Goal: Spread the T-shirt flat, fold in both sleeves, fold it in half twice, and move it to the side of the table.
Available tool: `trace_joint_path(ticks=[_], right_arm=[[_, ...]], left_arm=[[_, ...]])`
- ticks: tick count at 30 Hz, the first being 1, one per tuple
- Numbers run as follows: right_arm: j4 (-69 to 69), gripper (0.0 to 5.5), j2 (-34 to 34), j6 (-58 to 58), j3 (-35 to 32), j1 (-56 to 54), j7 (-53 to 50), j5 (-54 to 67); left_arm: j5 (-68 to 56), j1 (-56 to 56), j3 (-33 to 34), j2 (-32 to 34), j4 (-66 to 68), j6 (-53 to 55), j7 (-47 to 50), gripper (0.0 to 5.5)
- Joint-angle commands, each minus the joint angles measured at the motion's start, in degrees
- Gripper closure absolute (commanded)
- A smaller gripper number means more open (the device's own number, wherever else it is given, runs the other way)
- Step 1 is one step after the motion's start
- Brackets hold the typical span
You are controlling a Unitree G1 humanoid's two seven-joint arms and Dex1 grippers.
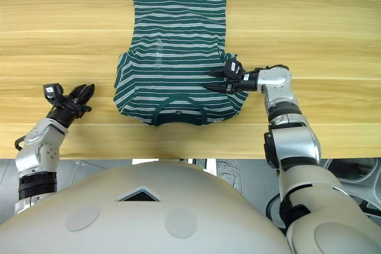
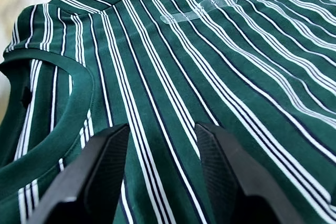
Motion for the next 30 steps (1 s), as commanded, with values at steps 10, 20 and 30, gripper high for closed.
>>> trace_joint_path(ticks=[10,20,30], right_arm=[[-0.92,3.17,0.66,-1.87,-3.26,2.37,0.69,0.26],[-1.27,3.17,0.86,-2.39,-3.72,2.86,0.76,-0.23],[-1.28,3.17,0.84,-3.09,-3.46,3.0,0.57,-0.69]], left_arm=[[11.58,-5.04,-10.0,0.92,8.2,-5.91,-0.45,3.89],[8.92,-5.39,-9.87,0.38,5.87,-2.75,-2.12,3.89],[12.29,-4.69,-13.34,0.91,5.0,-3.98,-1.83,3.89]])
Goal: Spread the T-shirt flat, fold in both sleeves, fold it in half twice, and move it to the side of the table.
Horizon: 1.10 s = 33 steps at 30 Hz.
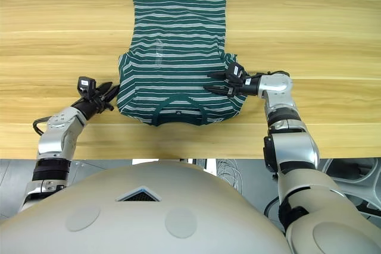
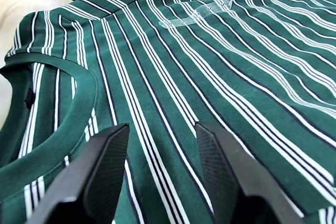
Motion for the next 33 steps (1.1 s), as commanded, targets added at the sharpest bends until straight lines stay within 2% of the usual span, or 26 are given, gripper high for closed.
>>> trace_joint_path(ticks=[1,6,11,19,28,33], right_arm=[[-0.68,3.17,0.35,-0.69,0.08,0.17,0.08,-0.77],[-0.87,3.17,0.3,-0.9,-0.08,0.44,-0.07,-0.55],[-0.77,3.17,0.47,-0.99,-0.14,0.6,-0.47,-0.55],[-0.94,3.17,0.55,-1.22,-0.13,0.45,-1.03,-0.71],[-0.92,3.17,0.66,-1.88,-0.27,0.5,-1.7,-0.66],[-0.64,3.17,0.76,-2.22,-0.27,0.35,-2.25,-0.77]], left_arm=[[3.03,0.83,-1.99,0.38,1.82,0.02,0.31,3.89],[-0.14,-0.08,-0.39,-1.01,1.28,1.63,-0.18,3.89],[-6.87,-0.27,0.73,-3.29,-2.53,8.9,-1.89,3.89],[2.34,-0.13,-4.81,-1.34,1.81,3.4,0.04,3.89],[0.75,-0.8,-3.34,-2.74,1.92,-0.38,-1.07,5.35],[-1.94,-0.82,-1.73,-3.6,0.77,0.14,-1.93,5.45]])
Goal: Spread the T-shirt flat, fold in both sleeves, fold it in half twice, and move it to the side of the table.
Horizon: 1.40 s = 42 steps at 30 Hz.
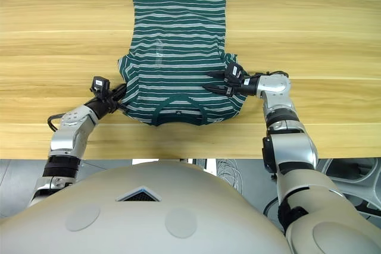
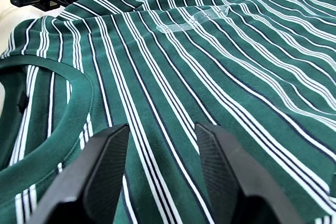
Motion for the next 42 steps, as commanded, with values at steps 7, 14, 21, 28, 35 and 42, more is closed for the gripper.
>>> trace_joint_path(ticks=[7,14,21,28,35,42], right_arm=[[-0.04,3.17,0.37,-0.76,-0.2,-0.26,-0.9,-0.9],[0.44,3.17,0.51,-0.65,-0.5,-0.29,-1.7,-0.82],[0.82,3.17,0.88,-0.64,-0.69,-0.63,-1.56,-0.8],[1.07,3.17,1.47,-0.58,-0.73,-1.14,-1.62,-0.95],[1.34,3.17,1.72,-0.58,-0.73,-1.44,-1.86,-1.1],[1.44,3.17,1.82,-0.72,-0.84,-1.72,-1.83,-1.23]], left_arm=[[-5.55,-1.18,7.31,-1.43,-2.52,0.28,1.34,5.45],[-13.0,0.03,16.09,-1.19,-10.15,3.74,3.83,5.45],[-8.8,-1.95,11.74,-0.72,-4.55,4.79,3.58,5.45],[-6.01,-7.29,9.82,1.21,3.72,4.48,0.83,4.25],[-1.82,-8.52,5.93,2.1,8.32,4.24,-0.24,3.18],[0.89,-10.13,2.71,1.03,13.57,2.06,-1.61,3.14]])
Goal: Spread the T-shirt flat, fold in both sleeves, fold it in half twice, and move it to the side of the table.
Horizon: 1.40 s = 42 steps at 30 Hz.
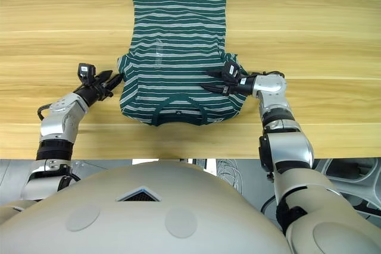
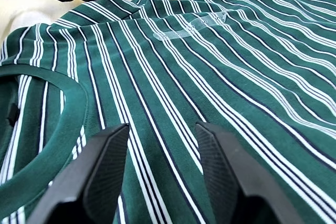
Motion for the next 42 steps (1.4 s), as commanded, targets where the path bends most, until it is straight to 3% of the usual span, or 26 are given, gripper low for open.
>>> trace_joint_path(ticks=[1,3,17,32,39,42], right_arm=[[0.52,3.17,0.16,-0.23,-0.2,-1.28,-0.51,-0.78],[0.52,3.17,0.18,-0.28,-0.17,-1.31,-0.54,-0.84],[0.69,3.17,0.42,-0.94,-0.46,-1.62,-1.61,-1.7],[1.67,3.17,0.69,-1.04,-0.25,-2.3,-1.47,-2.52],[1.79,3.17,0.49,-1.1,-0.3,-2.35,-1.31,-2.6],[1.73,3.17,0.41,-1.28,-0.47,-2.16,-1.3,-2.41]], left_arm=[[1.59,-0.58,-1.7,-0.99,3.45,0.88,-0.47,3.14],[1.48,-1.0,-1.77,-1.28,3.63,0.6,-0.63,3.14],[2.52,2.25,-2.45,0.71,1.59,-4.95,-1.51,5.49],[2.49,-4.61,4.17,7.09,17.08,-11.53,-3.1,5.49],[0.08,4.64,1.87,4.72,1.7,-4.71,-4.62,5.49],[-0.12,9.75,1.77,4.36,-6.51,-0.53,-2.4,5.0]])
